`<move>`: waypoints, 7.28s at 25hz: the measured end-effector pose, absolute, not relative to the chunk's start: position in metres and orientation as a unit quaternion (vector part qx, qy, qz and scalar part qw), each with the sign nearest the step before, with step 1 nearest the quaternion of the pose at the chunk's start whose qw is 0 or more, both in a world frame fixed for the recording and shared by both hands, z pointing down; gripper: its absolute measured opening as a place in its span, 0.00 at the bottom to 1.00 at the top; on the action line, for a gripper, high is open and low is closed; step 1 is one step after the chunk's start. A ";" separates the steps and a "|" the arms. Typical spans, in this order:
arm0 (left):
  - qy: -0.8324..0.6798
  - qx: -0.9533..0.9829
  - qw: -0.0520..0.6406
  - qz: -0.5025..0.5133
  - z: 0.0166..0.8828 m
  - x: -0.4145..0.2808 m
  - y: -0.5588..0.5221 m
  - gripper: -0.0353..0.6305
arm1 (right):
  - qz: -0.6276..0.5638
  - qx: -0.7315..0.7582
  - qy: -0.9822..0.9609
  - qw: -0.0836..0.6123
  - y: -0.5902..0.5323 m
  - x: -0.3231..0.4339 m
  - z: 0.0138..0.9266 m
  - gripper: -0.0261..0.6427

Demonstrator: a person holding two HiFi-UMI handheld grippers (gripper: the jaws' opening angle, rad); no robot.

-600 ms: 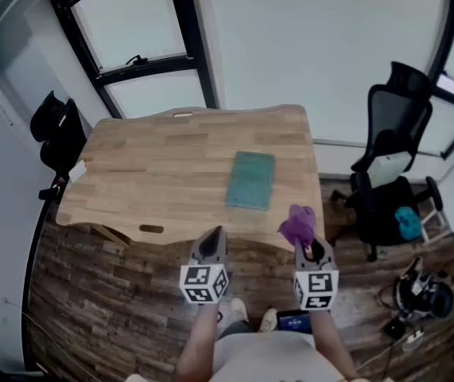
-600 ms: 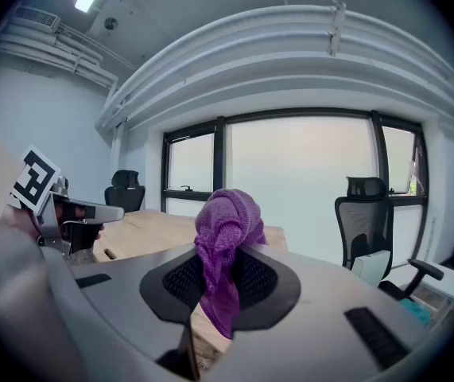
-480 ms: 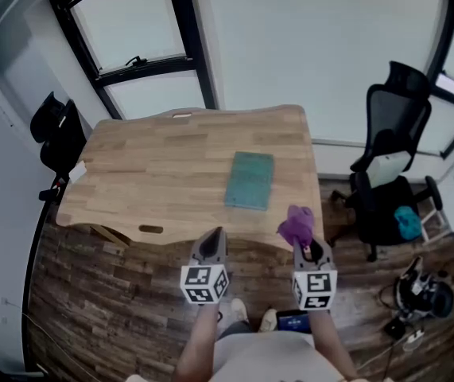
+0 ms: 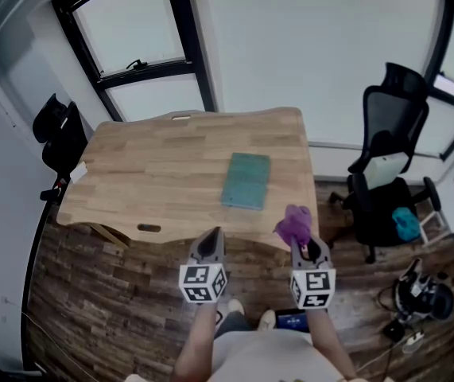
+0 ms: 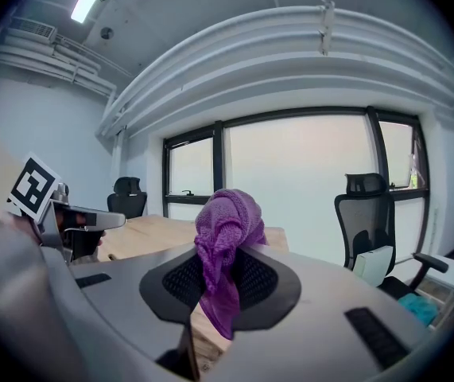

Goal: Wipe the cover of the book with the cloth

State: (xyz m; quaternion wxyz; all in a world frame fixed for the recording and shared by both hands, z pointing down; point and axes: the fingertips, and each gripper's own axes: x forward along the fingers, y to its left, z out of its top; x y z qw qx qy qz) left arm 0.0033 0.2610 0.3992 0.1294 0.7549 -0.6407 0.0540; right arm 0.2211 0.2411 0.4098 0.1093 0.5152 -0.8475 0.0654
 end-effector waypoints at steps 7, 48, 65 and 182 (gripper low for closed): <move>-0.651 0.745 0.130 0.064 0.401 -0.007 0.258 0.05 | 0.066 0.511 -0.850 0.107 0.230 0.219 0.414 0.14; -0.542 0.815 0.183 0.090 0.465 -0.097 -0.031 0.05 | 0.120 0.604 -0.771 0.163 0.009 0.129 0.462 0.14; -0.528 0.817 0.199 0.116 0.491 -0.081 -0.060 0.05 | 0.143 0.613 -0.762 0.156 -0.013 0.144 0.484 0.14; -0.402 0.784 0.458 0.121 0.616 -0.056 -0.070 0.18 | 0.227 0.357 -0.843 0.334 -0.120 -0.011 0.594 0.14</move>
